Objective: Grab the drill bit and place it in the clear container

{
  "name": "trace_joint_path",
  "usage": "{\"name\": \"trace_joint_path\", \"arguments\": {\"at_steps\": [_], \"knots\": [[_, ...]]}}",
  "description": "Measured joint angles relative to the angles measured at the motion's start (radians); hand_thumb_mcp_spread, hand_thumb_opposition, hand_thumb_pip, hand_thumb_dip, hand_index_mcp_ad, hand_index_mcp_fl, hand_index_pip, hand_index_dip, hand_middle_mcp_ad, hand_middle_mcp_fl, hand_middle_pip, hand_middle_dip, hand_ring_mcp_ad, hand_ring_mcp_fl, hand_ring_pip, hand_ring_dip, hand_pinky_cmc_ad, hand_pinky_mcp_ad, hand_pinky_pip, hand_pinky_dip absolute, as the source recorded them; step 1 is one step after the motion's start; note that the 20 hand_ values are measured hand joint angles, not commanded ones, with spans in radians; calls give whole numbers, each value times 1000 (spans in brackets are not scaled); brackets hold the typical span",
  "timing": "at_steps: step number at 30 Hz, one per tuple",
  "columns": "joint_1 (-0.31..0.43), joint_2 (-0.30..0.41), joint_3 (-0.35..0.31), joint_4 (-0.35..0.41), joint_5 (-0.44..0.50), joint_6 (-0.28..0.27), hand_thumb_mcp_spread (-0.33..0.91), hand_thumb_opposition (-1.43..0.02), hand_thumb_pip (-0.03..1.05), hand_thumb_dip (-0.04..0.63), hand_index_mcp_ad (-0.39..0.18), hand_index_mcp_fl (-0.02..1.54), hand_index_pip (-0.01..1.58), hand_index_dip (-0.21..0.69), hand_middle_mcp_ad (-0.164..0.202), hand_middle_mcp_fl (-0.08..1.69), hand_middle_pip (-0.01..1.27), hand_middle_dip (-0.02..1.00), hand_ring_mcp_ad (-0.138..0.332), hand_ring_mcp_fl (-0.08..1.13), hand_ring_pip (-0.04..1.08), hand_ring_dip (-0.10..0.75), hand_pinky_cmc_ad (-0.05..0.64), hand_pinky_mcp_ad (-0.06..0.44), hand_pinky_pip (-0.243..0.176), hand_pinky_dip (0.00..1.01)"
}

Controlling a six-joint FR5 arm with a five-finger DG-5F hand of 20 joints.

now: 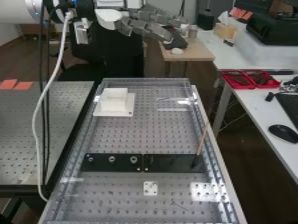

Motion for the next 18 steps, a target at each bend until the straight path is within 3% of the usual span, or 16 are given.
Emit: {"name": "trace_joint_path", "arguments": {"at_steps": [18], "knots": [[0, 1, -1, 3, 4, 1, 325, -712, 183, 68, -59, 374, 72, 246, 89, 150, 138, 138, 209, 31, 110, -19, 459, 307, -93, 340]]}}
